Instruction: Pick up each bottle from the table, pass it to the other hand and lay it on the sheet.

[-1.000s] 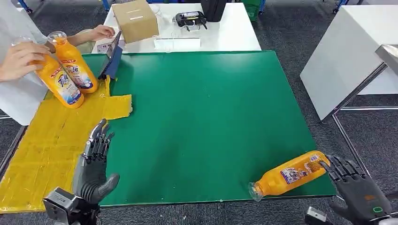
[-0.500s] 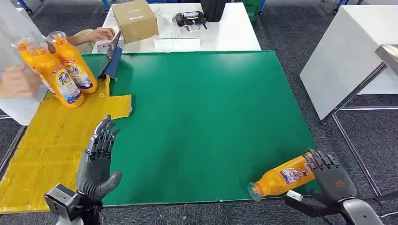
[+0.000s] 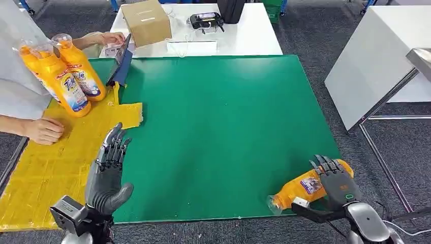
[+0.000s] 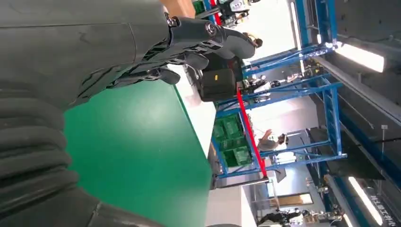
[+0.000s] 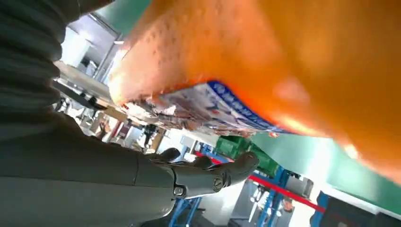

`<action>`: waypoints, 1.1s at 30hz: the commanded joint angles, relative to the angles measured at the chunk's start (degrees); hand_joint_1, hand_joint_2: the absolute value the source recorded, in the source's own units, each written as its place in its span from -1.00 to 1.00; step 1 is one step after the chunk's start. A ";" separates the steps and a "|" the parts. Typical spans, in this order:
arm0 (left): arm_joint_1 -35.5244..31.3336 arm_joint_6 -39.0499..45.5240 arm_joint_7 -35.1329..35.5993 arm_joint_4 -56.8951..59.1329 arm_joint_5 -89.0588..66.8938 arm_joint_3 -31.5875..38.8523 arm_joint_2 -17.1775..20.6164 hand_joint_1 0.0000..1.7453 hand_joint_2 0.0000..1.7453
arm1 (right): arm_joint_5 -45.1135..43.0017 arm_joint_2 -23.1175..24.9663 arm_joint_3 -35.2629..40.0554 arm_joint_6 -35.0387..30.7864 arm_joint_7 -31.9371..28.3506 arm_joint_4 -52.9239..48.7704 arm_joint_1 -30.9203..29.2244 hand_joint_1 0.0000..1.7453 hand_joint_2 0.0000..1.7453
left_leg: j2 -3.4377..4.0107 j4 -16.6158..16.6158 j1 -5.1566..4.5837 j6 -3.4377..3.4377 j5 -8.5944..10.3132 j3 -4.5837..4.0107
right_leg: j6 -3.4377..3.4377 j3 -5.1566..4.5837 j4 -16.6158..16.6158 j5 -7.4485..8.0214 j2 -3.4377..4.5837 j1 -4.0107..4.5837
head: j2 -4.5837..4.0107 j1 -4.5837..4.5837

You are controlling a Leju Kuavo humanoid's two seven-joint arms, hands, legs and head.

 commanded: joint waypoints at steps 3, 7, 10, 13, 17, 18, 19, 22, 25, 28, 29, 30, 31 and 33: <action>-5.98 -0.31 -0.28 9.45 2.26 -3.20 0.57 -1.00 1.00 | -9.18 -7.21 13.87 16.98 -3.11 20.24 -10.62 1.00 1.00 | -0.18 -0.06 0.10 -0.07 0.00 0.36 | -0.10 0.41 -0.14 0.00 0.11 0.05 | 0.00 0.00; -6.83 0.12 -0.73 10.88 3.09 -3.91 0.83 -1.00 1.00 | -11.39 -8.71 15.48 17.60 -3.91 21.15 -11.38 1.00 1.00 | -0.29 -0.07 0.14 -0.09 -0.01 0.79 | -0.13 0.49 -0.25 0.00 -0.01 0.07 | 0.00 0.04; -6.66 0.17 -0.74 10.66 3.14 -4.02 0.89 -1.00 1.00 | -11.52 -8.54 15.69 17.68 -3.74 20.77 -11.87 1.00 1.00 | -0.52 -0.08 0.12 0.07 -0.09 1.06 | -0.04 0.67 -0.33 -0.31 -0.30 0.02 | 0.00 0.04; -6.58 0.31 -0.69 10.47 3.30 -4.43 0.91 -1.00 1.00 | -12.06 -9.37 16.35 18.37 -3.35 19.82 -12.08 1.00 1.00 | -0.53 -0.09 0.13 0.08 -0.11 1.10 | 0.07 0.80 -0.37 -0.23 -0.21 0.04 | 0.00 0.02; -5.85 0.88 -0.14 9.25 2.38 -5.17 0.93 -1.00 1.00 | -15.54 -6.43 14.74 10.19 -5.52 15.13 -11.96 1.00 1.00 | -0.64 -0.10 0.17 0.06 -0.16 1.18 | 0.03 0.97 -0.45 -0.29 -0.23 0.07 | 0.00 0.00; -5.30 0.82 0.28 8.46 1.71 -5.43 0.94 -1.00 1.00 | -16.11 -3.97 13.73 8.68 -4.53 12.44 -11.63 1.00 1.00 | -0.46 -0.06 0.15 0.11 -0.18 1.17 | 0.11 0.95 -0.41 -0.27 -0.15 0.07 | 0.00 0.02; -5.18 0.82 0.33 8.31 1.66 -5.48 0.92 -1.00 1.00 | -15.79 -3.53 13.97 9.17 -3.84 11.93 -11.79 1.00 1.00 | -0.47 -0.07 0.17 0.09 -0.21 1.21 | 0.10 0.99 -0.41 -0.29 -0.08 0.08 | 0.00 0.02; -4.24 -0.03 2.13 7.42 -1.19 -6.71 0.69 -1.00 1.00 | -25.97 9.24 4.20 -0.38 -6.31 3.96 -9.94 1.00 1.00 | -0.20 -0.07 0.18 0.07 -0.27 1.09 | 0.07 1.42 -0.39 -0.25 0.23 0.10 | 0.00 -0.02; -4.99 -0.06 2.62 9.25 -2.77 -8.96 0.41 -1.00 1.00 | -32.42 15.58 1.34 0.11 -5.28 -3.86 -9.01 1.00 1.00 | 0.19 -0.10 0.26 -0.07 -0.32 1.10 | -0.03 1.29 -0.38 -0.15 0.54 0.20 | 0.00 0.04; -5.21 0.05 2.59 9.56 -2.82 -9.09 0.51 -1.00 1.00 | -32.59 14.98 0.88 0.25 -5.01 -4.33 -8.54 1.00 1.00 | -0.04 0.01 0.23 -0.08 -0.32 0.93 | -0.04 1.08 -0.15 -0.29 0.35 0.16 | 0.00 -0.02; -5.49 -0.03 2.62 9.84 -2.92 -9.58 0.76 -1.00 1.00 | -38.96 17.19 -1.71 0.01 -8.48 -4.80 -8.30 1.00 1.00 | -0.10 0.03 0.27 -0.08 -0.33 0.90 | -0.05 1.05 -0.13 -0.31 0.31 0.19 | 0.00 -0.09; -6.05 -0.28 2.73 10.54 -3.42 -10.58 1.04 -1.00 1.00 | -43.48 19.32 -3.37 -0.01 -10.49 -5.93 -8.25 1.00 1.00 | -0.30 -0.01 0.19 -0.02 -0.25 0.88 | 0.03 1.05 -0.16 -0.32 0.01 0.11 | 0.00 -0.02; -7.16 -0.54 2.80 12.05 -4.19 -12.25 1.20 -1.00 1.00 | -47.65 22.25 -4.86 -0.84 -11.31 -7.76 -8.22 1.00 1.00 | -0.29 -0.02 0.25 0.02 -0.17 0.82 | 0.09 1.00 -0.20 -0.32 -0.12 0.15 | 0.00 0.02; -9.11 -0.07 2.89 14.56 -5.45 -15.02 1.23 -1.00 1.00 | -54.48 25.91 -3.98 0.36 -10.90 -9.07 -9.01 1.00 1.00 | -0.30 -0.04 0.17 0.03 -0.15 0.70 | 0.13 0.92 -0.13 -0.31 -0.12 0.08 | 0.00 0.02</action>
